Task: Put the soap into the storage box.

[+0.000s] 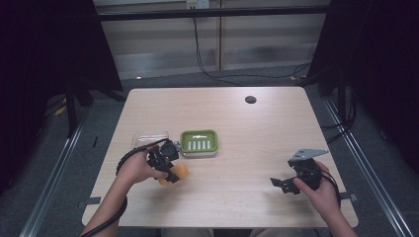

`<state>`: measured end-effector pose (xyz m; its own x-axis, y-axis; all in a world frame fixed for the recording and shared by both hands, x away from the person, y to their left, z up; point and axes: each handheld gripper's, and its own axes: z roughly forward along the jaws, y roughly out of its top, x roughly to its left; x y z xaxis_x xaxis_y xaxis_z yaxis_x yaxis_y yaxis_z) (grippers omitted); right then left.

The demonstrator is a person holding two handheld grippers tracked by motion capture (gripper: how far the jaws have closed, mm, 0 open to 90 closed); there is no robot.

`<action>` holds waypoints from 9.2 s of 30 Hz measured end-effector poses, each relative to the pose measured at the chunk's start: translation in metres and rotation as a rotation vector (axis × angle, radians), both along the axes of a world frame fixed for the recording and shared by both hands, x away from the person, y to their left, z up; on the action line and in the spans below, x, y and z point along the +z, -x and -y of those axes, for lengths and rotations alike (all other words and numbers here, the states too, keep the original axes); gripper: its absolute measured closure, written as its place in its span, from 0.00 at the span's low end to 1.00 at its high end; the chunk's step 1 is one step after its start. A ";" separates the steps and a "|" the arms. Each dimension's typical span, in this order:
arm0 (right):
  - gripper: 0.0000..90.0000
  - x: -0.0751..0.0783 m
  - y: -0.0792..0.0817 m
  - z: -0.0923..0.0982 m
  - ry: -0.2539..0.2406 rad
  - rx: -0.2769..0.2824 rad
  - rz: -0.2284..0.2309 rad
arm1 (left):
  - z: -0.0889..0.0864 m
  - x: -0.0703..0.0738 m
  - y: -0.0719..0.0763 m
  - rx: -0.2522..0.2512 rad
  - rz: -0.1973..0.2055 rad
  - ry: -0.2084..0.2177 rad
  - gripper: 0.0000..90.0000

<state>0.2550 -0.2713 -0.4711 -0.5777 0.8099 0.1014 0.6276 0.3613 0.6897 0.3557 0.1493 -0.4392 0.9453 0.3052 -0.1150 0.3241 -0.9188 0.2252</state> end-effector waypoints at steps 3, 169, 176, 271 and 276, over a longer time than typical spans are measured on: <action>0.03 0.000 0.000 0.000 0.002 0.005 -0.001 | 0.002 0.001 -0.001 0.009 -0.005 0.013 0.56; 0.03 0.000 -0.001 0.003 0.000 0.006 -0.001 | 0.069 0.031 -0.097 0.025 0.014 0.027 0.55; 0.03 0.001 -0.001 0.003 -0.001 0.010 0.002 | 0.071 0.032 -0.100 0.026 0.009 0.030 0.55; 0.03 0.000 -0.001 0.001 -0.001 0.011 -0.005 | 0.081 0.001 -0.117 0.030 0.047 0.010 0.55; 0.03 -0.001 -0.001 0.000 -0.002 0.014 -0.007 | 0.080 0.000 -0.118 0.027 0.034 0.007 0.55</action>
